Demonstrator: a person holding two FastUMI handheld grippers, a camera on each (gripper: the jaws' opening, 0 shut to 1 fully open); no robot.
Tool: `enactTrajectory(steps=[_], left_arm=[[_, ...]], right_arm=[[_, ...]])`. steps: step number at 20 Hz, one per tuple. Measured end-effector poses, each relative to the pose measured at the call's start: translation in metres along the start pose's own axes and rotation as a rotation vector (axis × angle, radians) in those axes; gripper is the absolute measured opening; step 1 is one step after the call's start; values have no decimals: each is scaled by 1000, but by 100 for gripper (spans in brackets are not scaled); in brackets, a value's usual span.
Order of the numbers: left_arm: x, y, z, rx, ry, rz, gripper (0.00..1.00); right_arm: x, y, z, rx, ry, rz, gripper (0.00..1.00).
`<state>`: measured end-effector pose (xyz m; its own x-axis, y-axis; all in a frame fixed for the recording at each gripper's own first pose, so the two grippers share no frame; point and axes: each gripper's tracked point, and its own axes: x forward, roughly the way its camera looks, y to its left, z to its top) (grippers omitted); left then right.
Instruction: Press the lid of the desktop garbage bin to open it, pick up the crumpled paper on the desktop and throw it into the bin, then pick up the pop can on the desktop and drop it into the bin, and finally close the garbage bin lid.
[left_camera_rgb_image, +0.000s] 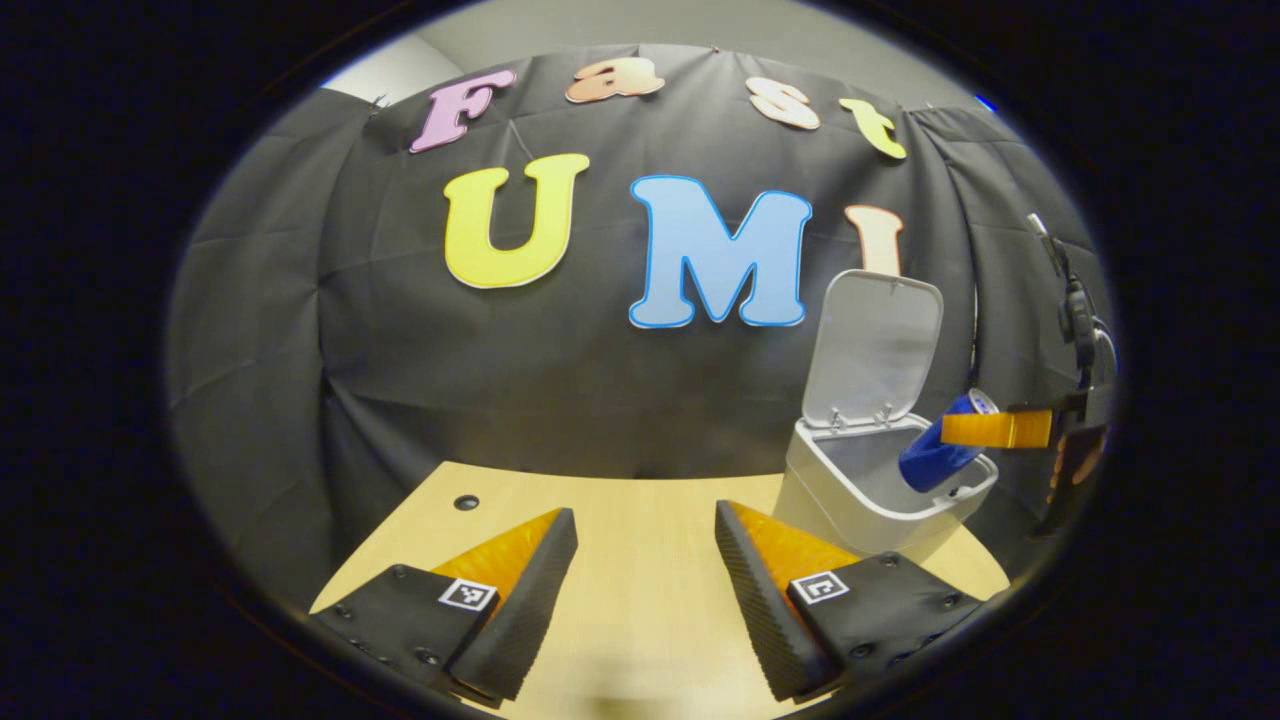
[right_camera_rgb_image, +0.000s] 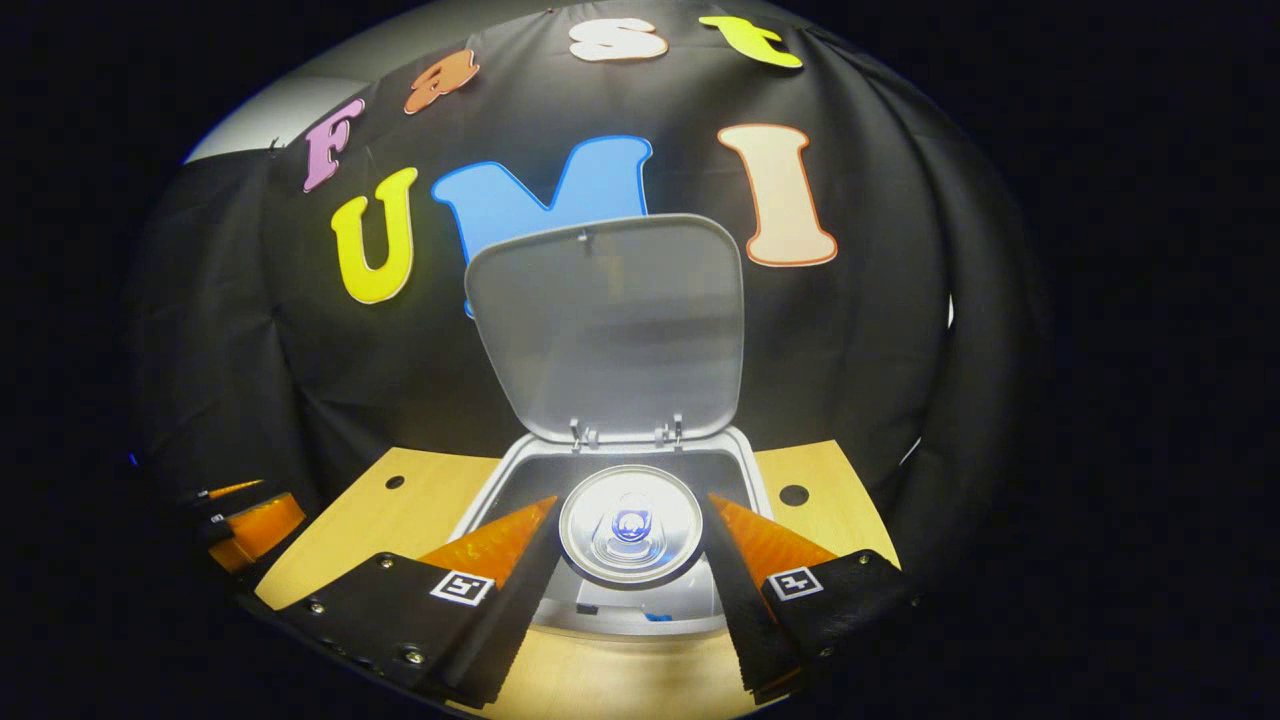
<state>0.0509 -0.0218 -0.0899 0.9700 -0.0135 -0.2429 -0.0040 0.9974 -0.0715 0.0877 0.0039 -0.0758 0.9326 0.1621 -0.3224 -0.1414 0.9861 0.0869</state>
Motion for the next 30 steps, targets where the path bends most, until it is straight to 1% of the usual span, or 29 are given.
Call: enactTrajectory(steps=[3, 6, 12, 13, 14, 16, 18, 19, 20, 22, 23, 25, 26, 27, 28, 29, 30], left_arm=[[1, -1, 0, 0, -1, 1, 94], [3, -1, -1, 0, 4, -1, 94], [3, 0, -4, -20, 8, -6, 94], [2, 1, -4, -21, 8, -4, 92], [1, 3, -5, -21, 9, -2, 94], [0, 5, -5, -20, 9, 2, 94], [-2, 8, -6, -20, 10, 6, 91], [-2, 8, -7, -21, 10, 7, 91], [-3, 9, -7, -21, 10, 9, 94], [-4, 11, -6, -22, 10, 12, 89], [-4, 12, -6, -24, 9, 12, 91], [-5, 13, -7, -27, 9, 12, 89], [-6, 12, -8, -27, 9, 12, 91], [-6, 12, -8, -27, 9, 12, 92], [-7, 13, -7, -27, 9, 12, 92], [-8, 13, -7, -26, 9, 13, 89], [-7, 13, -8, -26, 9, 13, 94]], right_arm=[[8, -5, -17, 0, 44, -17, 84], [13, -8, -26, 16, 69, -28, 84], [25, -4, -28, 17, 89, -37, 84], [28, -2, -30, 12, 91, -38, 85], [28, -1, -31, 6, 94, -39, 85], [31, 2, -33, -8, 100, -39, 85], [32, 5, -35, -23, 105, -35, 86], [32, 5, -36, -30, 105, -38, 86], [32, 5, -36, -35, 105, -42, 86], [32, 4, -36, -39, 104, -44, 86], [32, 5, -37, -42, 105, -45, 86], [32, 5, -37, -47, 104, -46, 86], [32, 5, -36, -49, 104, -46, 86], [32, 4, -37, -49, 104, -47, 86], [32, 5, -37, -51, 104, -47, 86], [32, 5, -37, -53, 105, -48, 86], [32, 5, -37, -56, 104, -48, 86]])
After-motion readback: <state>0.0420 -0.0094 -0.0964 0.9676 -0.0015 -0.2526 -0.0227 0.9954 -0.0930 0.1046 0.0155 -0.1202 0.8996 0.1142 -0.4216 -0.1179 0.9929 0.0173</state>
